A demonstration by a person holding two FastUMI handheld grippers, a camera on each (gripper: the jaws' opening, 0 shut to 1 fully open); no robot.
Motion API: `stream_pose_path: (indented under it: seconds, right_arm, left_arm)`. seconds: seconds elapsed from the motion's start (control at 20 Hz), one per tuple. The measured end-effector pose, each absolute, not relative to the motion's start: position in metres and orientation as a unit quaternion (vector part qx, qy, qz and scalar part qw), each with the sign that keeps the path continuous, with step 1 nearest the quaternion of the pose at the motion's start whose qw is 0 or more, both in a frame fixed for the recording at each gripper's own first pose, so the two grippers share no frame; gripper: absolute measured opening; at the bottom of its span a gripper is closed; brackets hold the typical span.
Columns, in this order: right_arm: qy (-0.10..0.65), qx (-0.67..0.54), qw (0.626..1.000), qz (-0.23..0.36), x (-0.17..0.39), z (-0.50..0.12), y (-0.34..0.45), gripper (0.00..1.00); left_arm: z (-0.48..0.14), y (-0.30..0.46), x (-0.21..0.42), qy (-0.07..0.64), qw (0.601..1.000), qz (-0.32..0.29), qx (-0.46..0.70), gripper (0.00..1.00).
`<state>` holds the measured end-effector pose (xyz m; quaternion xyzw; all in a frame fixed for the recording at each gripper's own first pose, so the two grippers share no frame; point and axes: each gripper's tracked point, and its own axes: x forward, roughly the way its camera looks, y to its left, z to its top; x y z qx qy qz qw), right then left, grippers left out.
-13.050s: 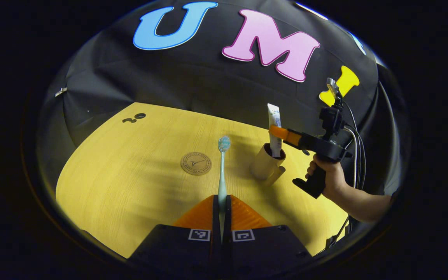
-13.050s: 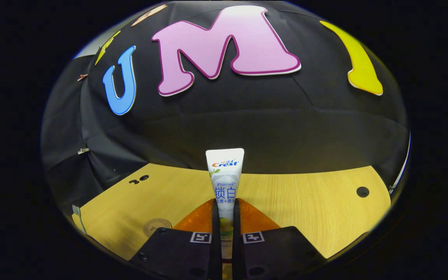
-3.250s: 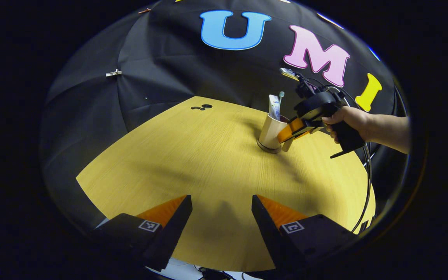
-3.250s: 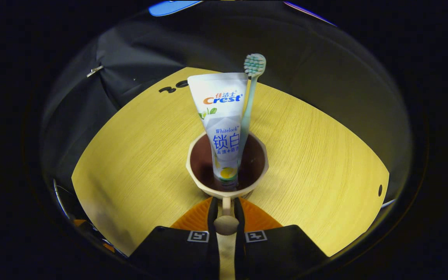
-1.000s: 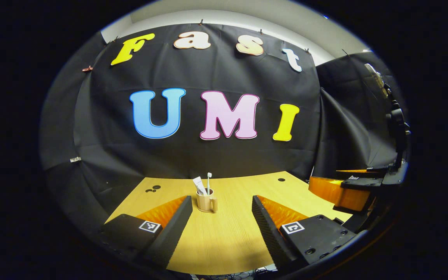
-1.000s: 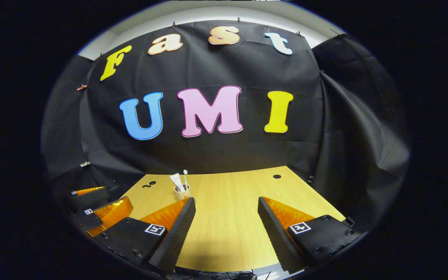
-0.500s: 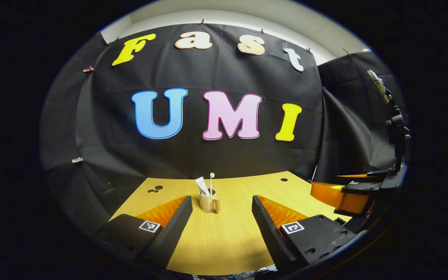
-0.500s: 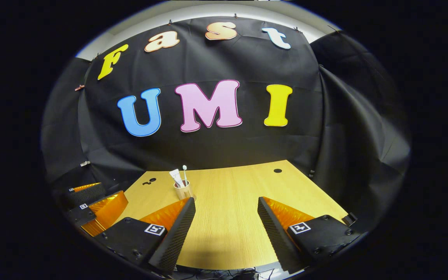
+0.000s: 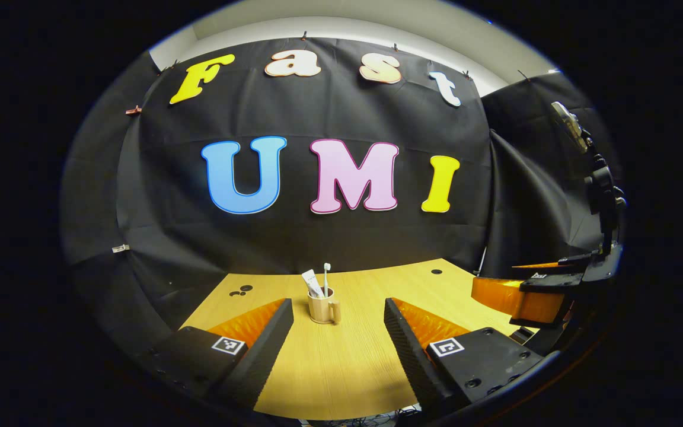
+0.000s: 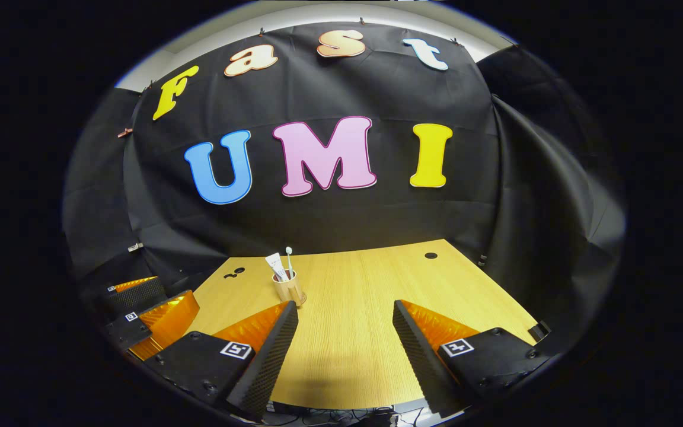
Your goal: Put the toothbrush and toothpaste on the desktop into the cup, then pick up the cup and place it on the coaster on the desktop.
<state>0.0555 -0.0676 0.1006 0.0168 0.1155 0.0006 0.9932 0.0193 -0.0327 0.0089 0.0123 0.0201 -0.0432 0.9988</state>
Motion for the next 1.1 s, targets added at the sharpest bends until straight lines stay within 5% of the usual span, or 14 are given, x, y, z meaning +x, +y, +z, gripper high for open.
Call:
stream_pose_path:
  seconds: [1.1]
  right_arm:
    - [0.155,0.034,0.987,0.036,0.057,0.075,-0.055,0.98]
  left_arm:
    - [-0.016,-0.032,0.006,0.055,0.998,-0.025,0.009,0.97]
